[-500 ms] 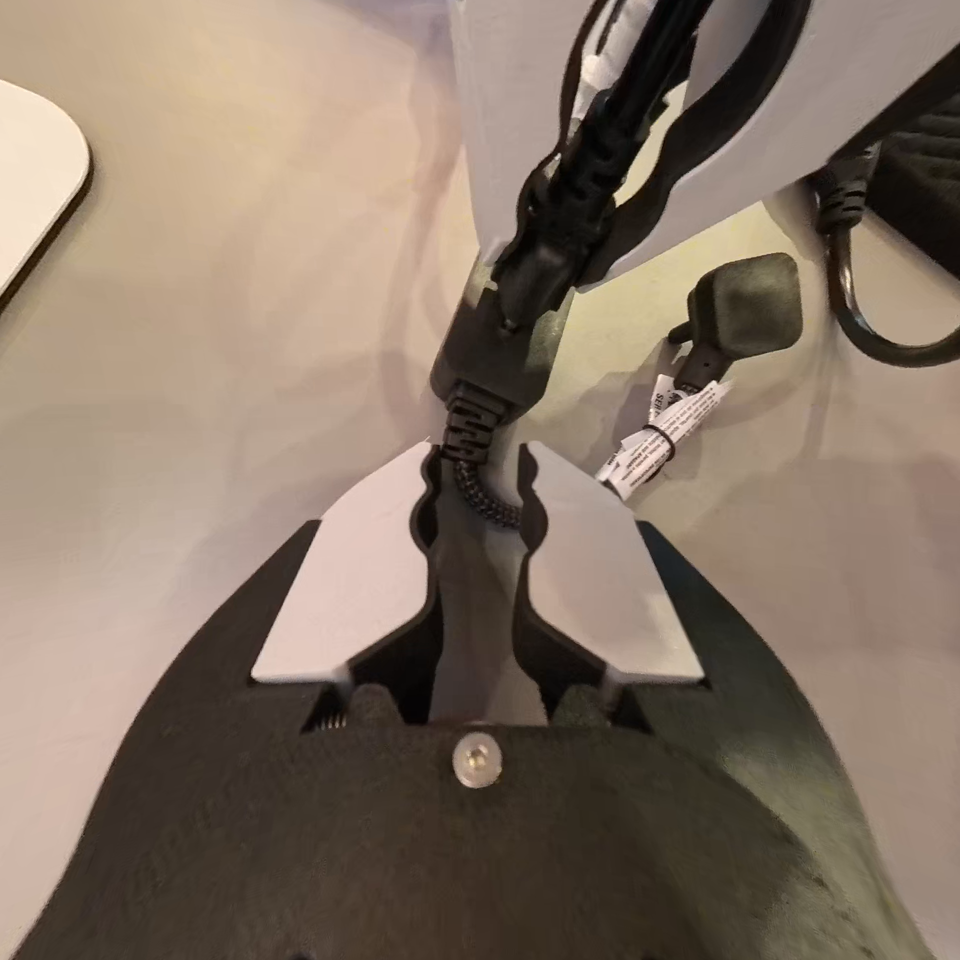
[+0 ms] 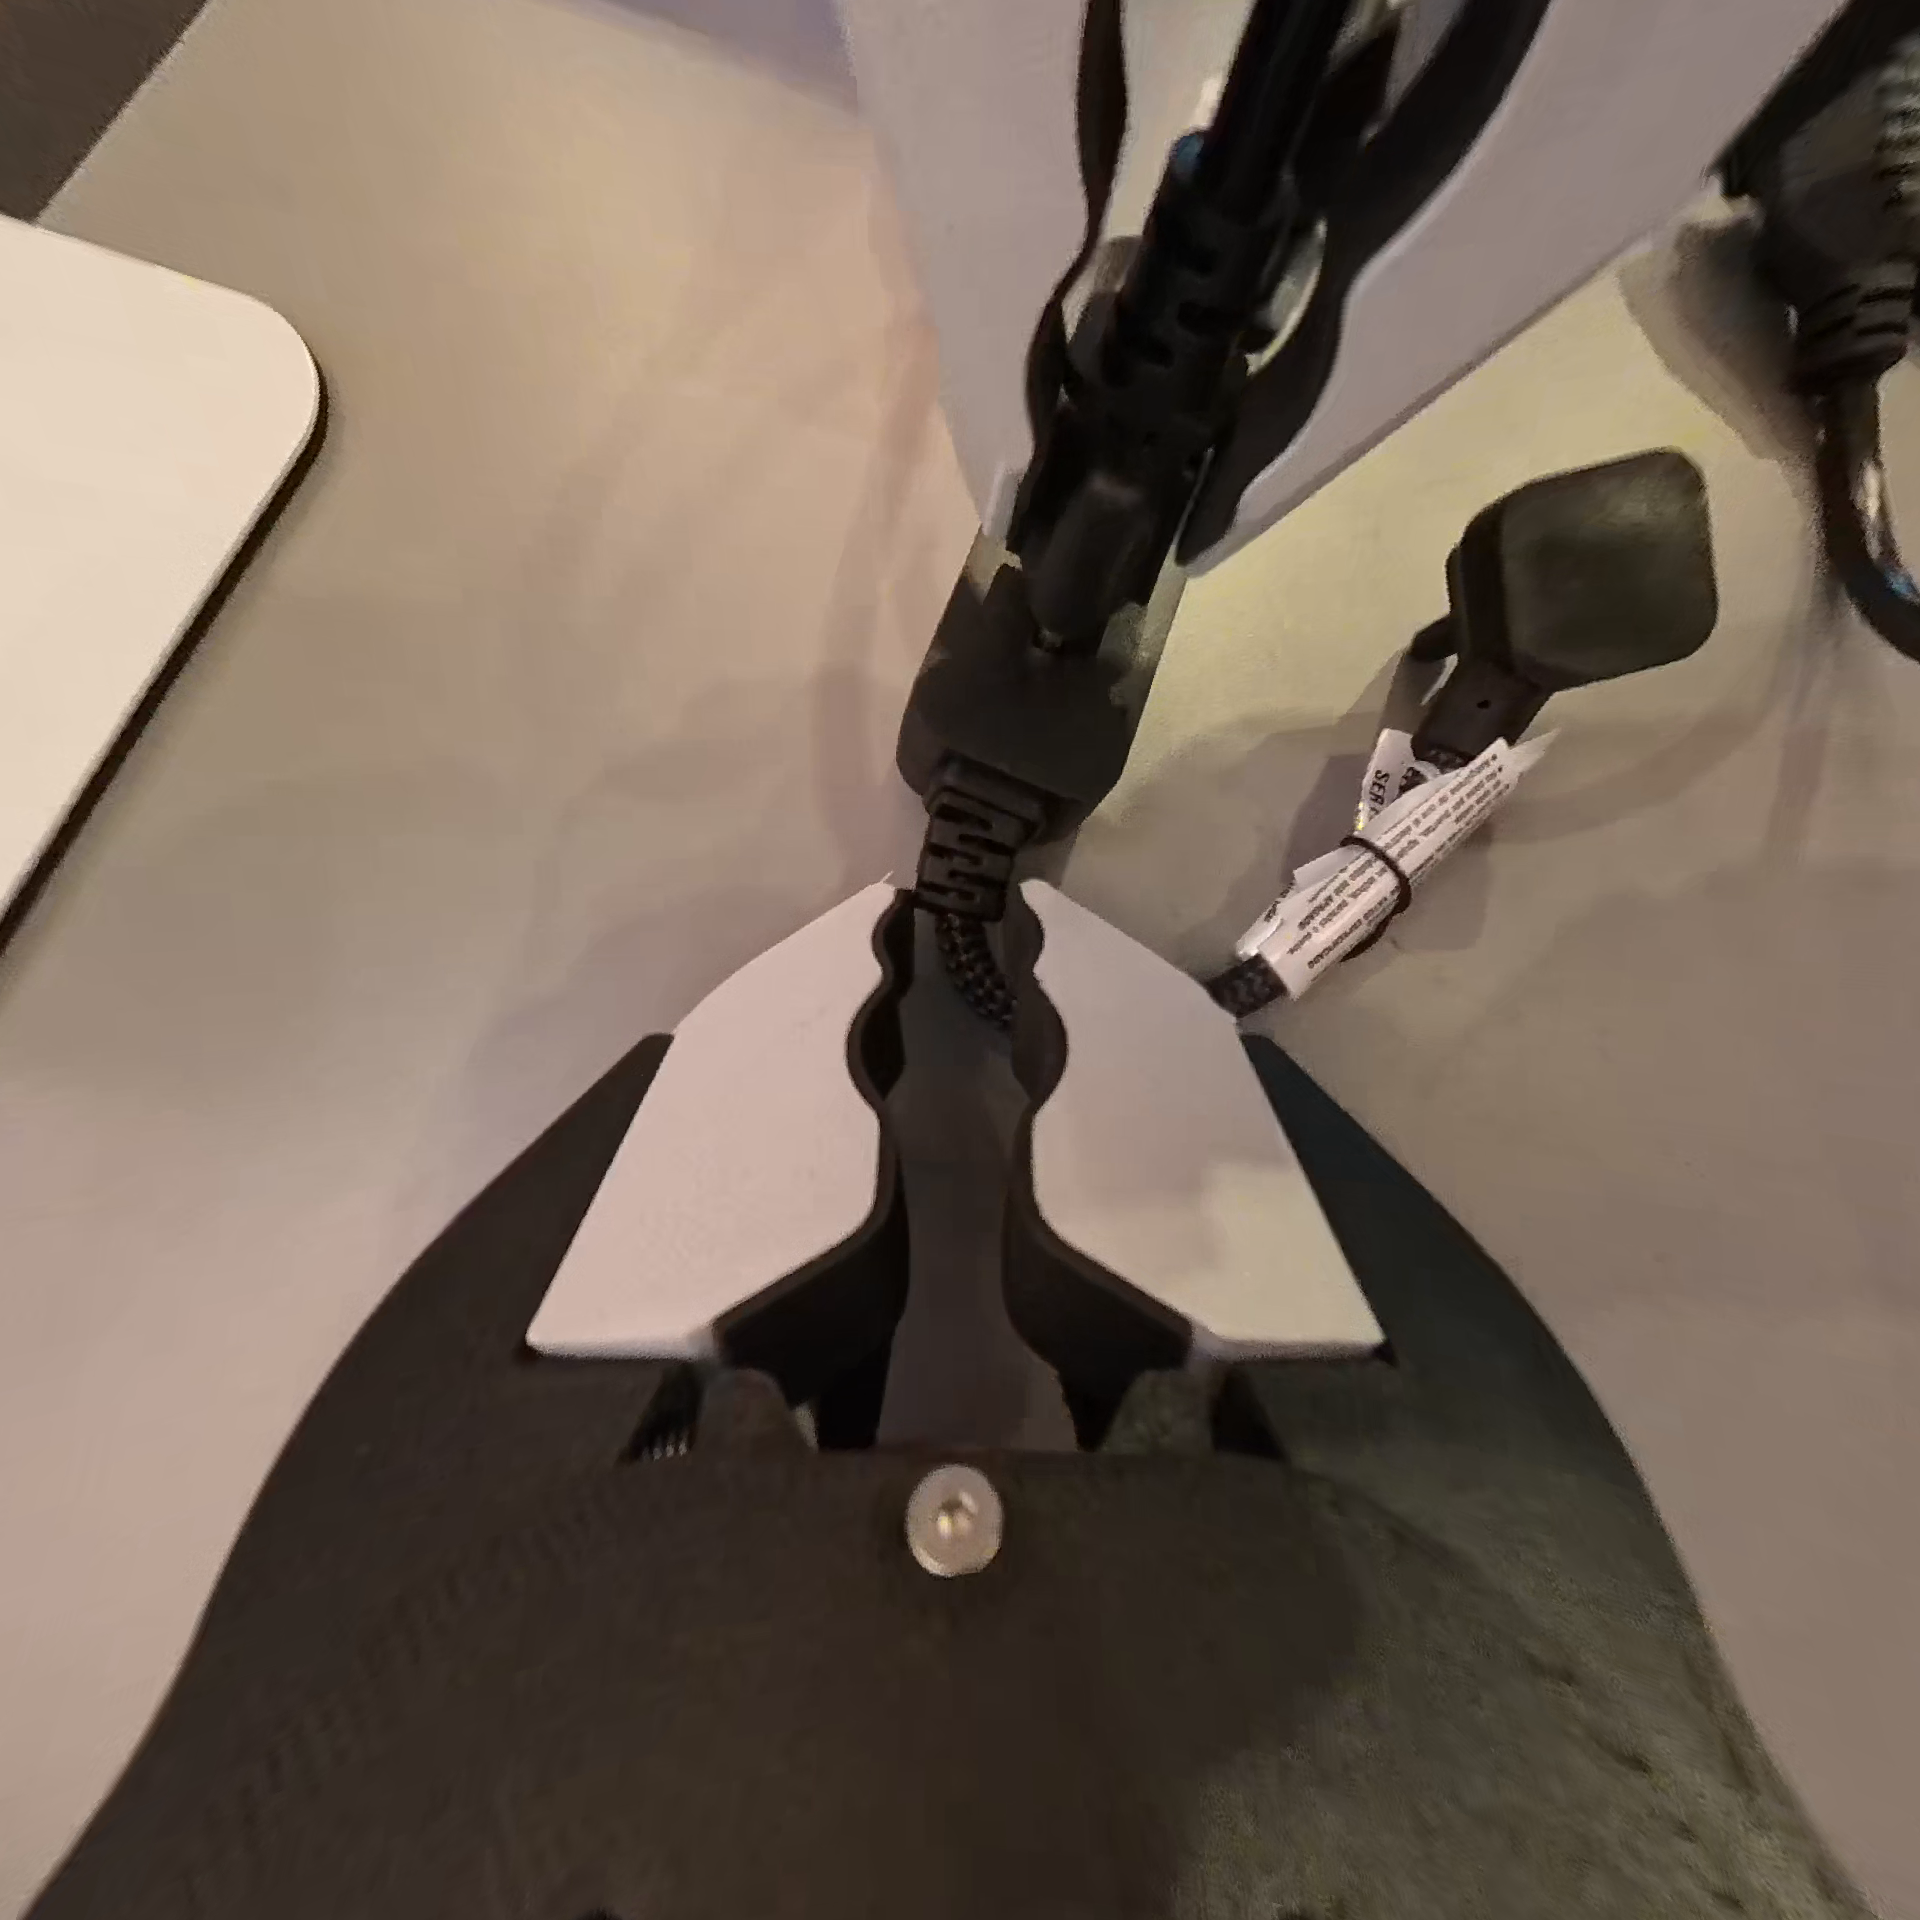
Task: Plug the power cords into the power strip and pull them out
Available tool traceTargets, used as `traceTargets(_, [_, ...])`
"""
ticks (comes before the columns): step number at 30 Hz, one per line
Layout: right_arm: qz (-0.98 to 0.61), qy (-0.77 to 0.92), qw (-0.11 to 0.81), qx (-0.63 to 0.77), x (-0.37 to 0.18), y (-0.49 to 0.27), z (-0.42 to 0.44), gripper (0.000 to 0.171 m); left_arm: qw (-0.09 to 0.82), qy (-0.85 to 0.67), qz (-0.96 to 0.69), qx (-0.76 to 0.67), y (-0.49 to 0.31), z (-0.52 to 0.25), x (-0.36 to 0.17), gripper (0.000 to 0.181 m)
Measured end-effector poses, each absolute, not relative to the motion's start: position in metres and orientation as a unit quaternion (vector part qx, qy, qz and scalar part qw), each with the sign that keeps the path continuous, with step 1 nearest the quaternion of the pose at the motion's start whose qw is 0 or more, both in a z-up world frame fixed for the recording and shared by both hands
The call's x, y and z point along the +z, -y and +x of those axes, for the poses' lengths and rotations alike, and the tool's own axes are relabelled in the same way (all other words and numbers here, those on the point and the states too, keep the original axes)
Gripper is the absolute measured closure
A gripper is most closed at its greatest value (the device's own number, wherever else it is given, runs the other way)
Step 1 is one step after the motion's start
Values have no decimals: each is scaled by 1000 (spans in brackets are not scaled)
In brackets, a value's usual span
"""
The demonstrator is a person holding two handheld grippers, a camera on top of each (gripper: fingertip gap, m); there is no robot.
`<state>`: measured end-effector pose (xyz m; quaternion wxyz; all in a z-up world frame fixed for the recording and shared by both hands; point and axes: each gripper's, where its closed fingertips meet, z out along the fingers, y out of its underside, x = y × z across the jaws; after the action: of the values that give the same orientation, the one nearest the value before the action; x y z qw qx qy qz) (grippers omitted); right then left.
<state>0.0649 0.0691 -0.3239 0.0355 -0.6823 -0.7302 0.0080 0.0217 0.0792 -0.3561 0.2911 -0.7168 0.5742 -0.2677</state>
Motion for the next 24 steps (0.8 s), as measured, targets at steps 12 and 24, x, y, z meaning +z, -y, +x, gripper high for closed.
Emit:
traceTargets(12, [-687, 724, 65, 21, -322, -76, 69, 155, 384, -669, -609, -184, -82, 31, -351, 153])
traceTargets(24, [-699, 712, 66, 10, -320, -81, 74, 147, 386, -691, -591, -159, -95, 47, -356, 162])
